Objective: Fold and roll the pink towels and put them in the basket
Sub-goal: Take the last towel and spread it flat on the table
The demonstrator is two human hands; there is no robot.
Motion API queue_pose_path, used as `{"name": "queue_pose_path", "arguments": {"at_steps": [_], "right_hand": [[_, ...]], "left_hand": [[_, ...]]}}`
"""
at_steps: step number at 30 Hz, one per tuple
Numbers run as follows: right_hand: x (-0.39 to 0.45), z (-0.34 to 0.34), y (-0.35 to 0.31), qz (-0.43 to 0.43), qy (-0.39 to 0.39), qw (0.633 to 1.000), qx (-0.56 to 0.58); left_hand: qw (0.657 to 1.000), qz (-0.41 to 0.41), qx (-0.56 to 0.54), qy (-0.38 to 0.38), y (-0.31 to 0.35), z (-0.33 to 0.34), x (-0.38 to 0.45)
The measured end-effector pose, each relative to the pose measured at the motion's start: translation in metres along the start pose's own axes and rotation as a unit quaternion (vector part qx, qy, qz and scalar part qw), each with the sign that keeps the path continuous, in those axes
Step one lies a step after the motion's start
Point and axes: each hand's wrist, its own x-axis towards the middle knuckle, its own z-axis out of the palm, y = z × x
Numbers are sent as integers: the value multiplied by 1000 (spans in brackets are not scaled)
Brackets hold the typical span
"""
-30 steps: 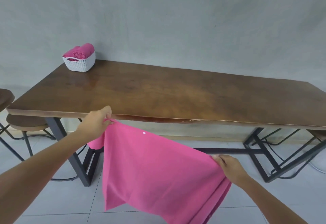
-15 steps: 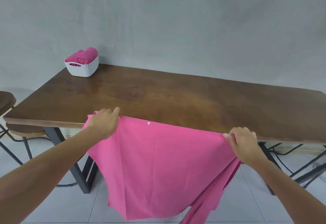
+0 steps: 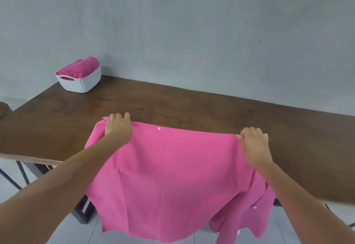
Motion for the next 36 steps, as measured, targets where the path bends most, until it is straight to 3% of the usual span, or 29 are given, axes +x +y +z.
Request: {"name": "queue_pose_path", "arguments": {"at_steps": [5, 9, 11, 21, 29, 36], "right_hand": [[12, 74, 15, -26, -24, 999, 6], [24, 111, 34, -31, -78, 995, 52], [39, 123, 40, -14, -99, 991, 90], [133, 173, 52, -6, -109, 981, 159], [225, 219, 42, -25, -87, 986, 139], [298, 257, 36, -43, -57, 992, 103]], "left_hand": [[997, -66, -47, 10, 29, 56, 17], [966, -76, -234, 75, 32, 94, 29], [955, -74, -275, 87, 34, 99, 41], [942, -6, -301, 150, 51, 100, 140], [936, -71, -317, 137, 61, 100, 228], [943, -66, -295, 137, 66, 111, 312]]}}
